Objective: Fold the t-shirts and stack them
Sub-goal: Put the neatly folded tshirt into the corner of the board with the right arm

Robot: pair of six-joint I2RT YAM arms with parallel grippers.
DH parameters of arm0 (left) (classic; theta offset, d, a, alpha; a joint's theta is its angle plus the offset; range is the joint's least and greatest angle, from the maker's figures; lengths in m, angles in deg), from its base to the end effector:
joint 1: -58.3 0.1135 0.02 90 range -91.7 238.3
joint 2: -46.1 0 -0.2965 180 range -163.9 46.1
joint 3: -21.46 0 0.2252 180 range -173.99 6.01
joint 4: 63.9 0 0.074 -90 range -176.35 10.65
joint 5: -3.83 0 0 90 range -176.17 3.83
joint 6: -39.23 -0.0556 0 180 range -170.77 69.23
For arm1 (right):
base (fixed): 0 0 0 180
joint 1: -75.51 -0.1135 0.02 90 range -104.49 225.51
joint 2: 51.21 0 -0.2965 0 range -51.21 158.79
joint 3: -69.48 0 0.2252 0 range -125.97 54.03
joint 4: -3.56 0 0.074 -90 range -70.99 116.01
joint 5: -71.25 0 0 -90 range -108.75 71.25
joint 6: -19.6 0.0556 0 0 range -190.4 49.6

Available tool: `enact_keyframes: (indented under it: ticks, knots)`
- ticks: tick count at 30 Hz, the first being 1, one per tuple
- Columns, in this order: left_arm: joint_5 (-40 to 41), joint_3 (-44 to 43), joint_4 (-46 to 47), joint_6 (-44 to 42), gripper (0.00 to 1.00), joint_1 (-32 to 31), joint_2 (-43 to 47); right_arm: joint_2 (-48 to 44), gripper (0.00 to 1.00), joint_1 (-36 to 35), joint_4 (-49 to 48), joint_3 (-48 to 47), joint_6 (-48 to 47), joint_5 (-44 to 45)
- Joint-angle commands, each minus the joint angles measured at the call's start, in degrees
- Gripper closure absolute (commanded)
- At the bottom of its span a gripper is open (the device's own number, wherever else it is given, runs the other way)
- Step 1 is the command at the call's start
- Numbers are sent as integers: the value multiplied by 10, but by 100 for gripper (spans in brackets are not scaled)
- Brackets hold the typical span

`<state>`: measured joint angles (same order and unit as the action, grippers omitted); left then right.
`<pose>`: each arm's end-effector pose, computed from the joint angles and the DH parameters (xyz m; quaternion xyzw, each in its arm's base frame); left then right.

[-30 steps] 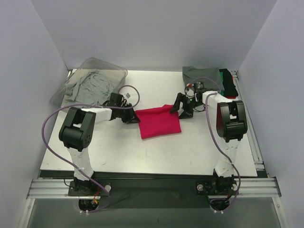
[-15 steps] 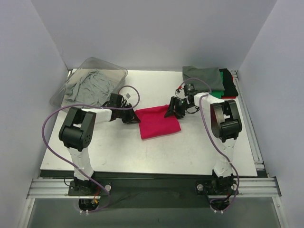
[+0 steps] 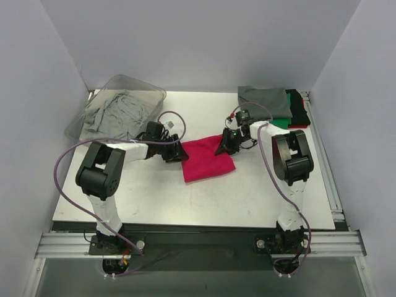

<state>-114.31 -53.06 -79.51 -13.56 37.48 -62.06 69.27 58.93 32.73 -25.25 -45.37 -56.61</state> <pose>0.3461 -0.1596 0.1773 -0.0458 0.9121 -0.3631 0.1848 0.4129 0.1585 0.1747 -0.0311 0.9067 0.3904 0.1566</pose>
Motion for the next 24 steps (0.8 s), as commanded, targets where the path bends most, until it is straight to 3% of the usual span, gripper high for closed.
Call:
enact_keyframes:
  ticks: [1,8,24]
  knots:
    - [11,-2,-33,-11,46,-1,37,-38,100,2,47,-12,-22,38]
    - [13,9,-62,-22,40,-1,96,-45,100,5,178,-106,-88,111]
    - [24,82,-72,-33,41,1,160,41,100,6,373,-352,-179,326]
